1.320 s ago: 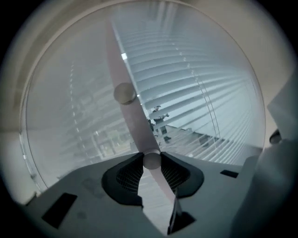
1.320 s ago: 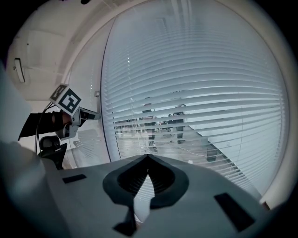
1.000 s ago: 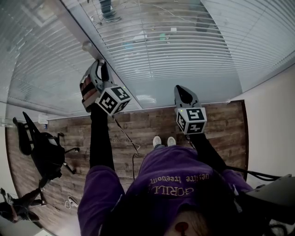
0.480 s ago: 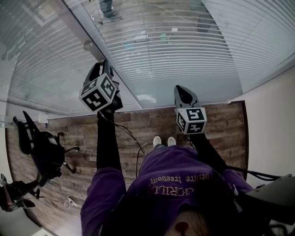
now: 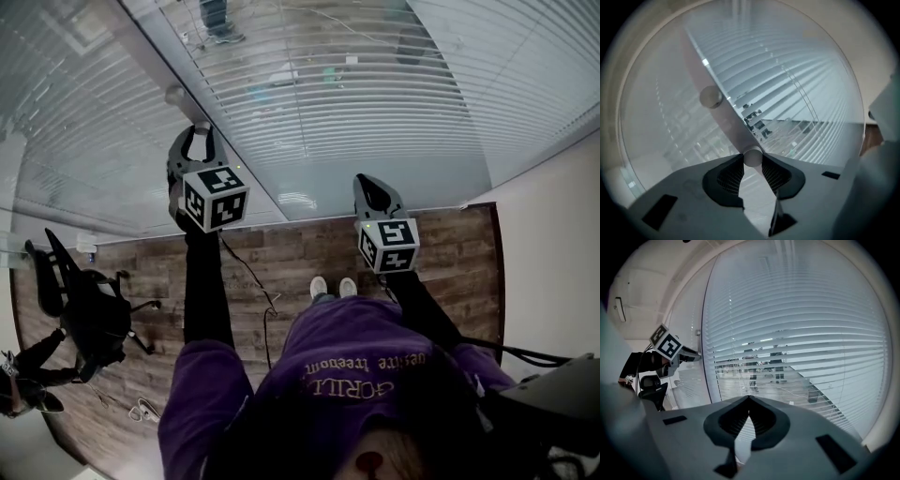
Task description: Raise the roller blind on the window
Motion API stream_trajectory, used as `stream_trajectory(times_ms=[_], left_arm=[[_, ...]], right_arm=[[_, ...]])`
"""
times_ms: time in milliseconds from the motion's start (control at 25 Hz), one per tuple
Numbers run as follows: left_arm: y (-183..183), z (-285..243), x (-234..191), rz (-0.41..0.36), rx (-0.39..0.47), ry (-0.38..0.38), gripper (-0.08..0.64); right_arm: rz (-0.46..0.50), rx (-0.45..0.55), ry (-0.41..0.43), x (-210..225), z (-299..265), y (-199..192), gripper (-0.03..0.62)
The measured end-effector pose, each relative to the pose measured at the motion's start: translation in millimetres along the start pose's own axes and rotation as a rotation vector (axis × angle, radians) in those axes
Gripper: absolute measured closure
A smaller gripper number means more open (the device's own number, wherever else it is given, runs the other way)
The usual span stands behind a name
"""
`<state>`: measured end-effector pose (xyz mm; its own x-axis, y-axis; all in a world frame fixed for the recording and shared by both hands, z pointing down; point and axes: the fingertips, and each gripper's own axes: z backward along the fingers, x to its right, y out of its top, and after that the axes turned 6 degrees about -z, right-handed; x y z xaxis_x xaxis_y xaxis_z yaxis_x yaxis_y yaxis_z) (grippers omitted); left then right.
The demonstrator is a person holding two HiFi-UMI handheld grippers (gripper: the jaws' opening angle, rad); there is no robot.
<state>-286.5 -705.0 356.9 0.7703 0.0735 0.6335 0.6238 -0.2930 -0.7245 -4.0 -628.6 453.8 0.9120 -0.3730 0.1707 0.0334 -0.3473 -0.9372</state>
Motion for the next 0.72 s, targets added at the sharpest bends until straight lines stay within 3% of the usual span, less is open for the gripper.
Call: stream_trajectory(times_ms=[200,280,360,440,520,600,720], left_arm=[[1.4,1.0,1.3,-0.468,-0.01,0.098,0.437],[2.4,1.8,1.6,-0.589,0.007,0.116,0.437],[2.4,2.5,1.5,-0.636,0.02,0.125,0.437],[2.0,2.6,1.2,-0.58,0.028,0.128,0.436],[2.3,3.4,1.4,-0.444,0.043,0.127,0.436],[4.3,6.2,3.3,-0.234,0.084,0.092,0.436],[8.7,10.6,3.5,0.194,0.14,-0.042,0.436]], right_arm=[[-0.001,0.001,-0.002,1.1,-0.2,-0.9,0.595],[-0.003,0.002,-0.003,1.0,0.1,-0.9,0.595],[-0.004,0.003,-0.003,0.0,0.6,-0.2,0.595],[-0.003,0.005,-0.002,-1.2,1.0,0.7,0.595],[-0.003,0.006,-0.003,-1.2,1.5,0.6,0.595],[-0.005,0.006,-0.006,0.2,2.9,-0.3,0.595],[-0.006,0.003,-0.009,1.3,4.1,-2.1,0.595]])
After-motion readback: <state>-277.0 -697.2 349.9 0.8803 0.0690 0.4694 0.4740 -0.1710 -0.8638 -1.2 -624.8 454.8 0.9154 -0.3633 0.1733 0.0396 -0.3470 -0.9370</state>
